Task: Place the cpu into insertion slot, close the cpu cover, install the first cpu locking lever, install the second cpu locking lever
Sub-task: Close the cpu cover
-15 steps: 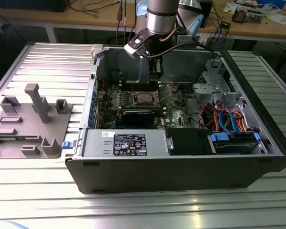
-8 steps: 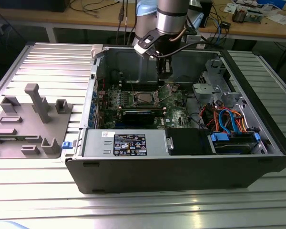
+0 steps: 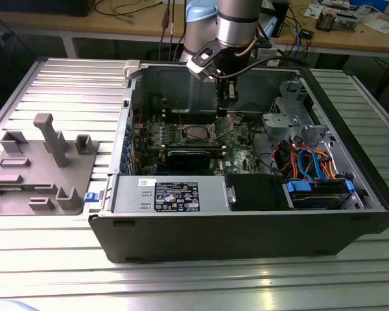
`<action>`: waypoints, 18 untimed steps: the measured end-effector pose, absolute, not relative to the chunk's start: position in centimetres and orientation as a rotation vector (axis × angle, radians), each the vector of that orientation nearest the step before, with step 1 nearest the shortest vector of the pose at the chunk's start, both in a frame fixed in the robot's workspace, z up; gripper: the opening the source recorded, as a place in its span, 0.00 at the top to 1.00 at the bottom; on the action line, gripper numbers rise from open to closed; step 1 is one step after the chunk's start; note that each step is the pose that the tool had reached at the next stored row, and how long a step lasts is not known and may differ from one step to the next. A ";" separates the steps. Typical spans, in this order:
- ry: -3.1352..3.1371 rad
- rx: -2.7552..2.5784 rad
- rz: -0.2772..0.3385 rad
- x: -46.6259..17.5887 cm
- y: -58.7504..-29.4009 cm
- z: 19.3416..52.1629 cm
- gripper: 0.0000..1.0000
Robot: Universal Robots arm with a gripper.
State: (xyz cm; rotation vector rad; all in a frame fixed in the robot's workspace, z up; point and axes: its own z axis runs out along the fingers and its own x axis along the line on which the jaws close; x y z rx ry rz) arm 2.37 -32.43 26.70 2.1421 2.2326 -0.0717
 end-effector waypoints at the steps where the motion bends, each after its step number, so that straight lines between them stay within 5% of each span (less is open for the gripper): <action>1: 2.233 2.142 -0.072 2.9 -32.4 26.7 0.89; 18: 2.226 2.163 -0.070 7.0 -32.4 24.4 0.89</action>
